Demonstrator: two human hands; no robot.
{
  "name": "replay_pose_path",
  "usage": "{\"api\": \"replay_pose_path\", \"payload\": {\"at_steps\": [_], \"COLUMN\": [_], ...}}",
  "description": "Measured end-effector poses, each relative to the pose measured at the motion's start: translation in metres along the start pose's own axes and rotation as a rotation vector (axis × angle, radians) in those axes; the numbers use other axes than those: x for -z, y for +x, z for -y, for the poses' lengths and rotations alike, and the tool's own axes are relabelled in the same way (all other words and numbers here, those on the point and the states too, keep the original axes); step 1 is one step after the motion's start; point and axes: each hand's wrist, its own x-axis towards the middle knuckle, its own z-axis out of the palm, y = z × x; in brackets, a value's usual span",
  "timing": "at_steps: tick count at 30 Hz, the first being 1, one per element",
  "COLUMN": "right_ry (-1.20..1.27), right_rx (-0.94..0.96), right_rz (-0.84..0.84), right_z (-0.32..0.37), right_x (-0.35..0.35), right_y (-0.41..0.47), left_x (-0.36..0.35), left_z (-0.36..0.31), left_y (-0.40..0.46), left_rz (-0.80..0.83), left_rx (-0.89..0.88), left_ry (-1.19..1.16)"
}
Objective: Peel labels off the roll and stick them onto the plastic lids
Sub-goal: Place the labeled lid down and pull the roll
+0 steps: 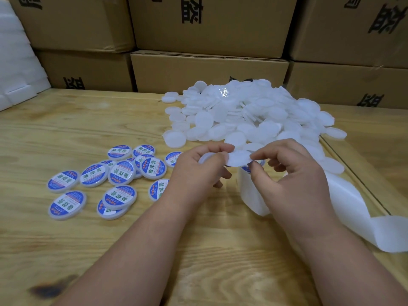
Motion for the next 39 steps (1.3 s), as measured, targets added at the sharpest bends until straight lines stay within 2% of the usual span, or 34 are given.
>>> {"api": "replay_pose_path", "payload": {"at_steps": [3,6,10,13,16,19,27,39], "right_ry": [0.040,0.134,0.361,0.567,0.659,0.645,0.485,0.409], "right_rx": [-0.001,-0.106,-0.220,-0.290,-0.389,-0.462,-0.510,-0.494], "right_rz": [-0.034,-0.074,-0.088,-0.032,0.098,0.179,0.141,0.158], "right_z": [0.005,0.008,0.011,0.014,0.013,0.013,0.007,0.007], "right_x": [0.001,0.003,0.005,0.006,0.008,0.004,0.000,-0.001], "right_y": [0.000,0.001,0.004,0.006,0.009,0.009,0.006,0.005], "left_x": [0.001,0.003,0.001,-0.001,-0.001,-0.002,-0.004,-0.007], "left_z": [-0.001,-0.001,-0.002,-0.003,-0.003,-0.005,0.000,0.003], "left_y": [0.000,0.000,0.001,0.003,0.004,0.002,0.003,0.002], "left_rz": [0.066,0.102,0.085,0.094,0.093,0.159,0.286,0.269], "left_rx": [0.051,0.103,0.150,0.185,0.201,0.206,0.163,0.117], "left_ry": [-0.156,-0.380,-0.460,-0.565,-0.632,-0.664,-0.627,-0.508]}}
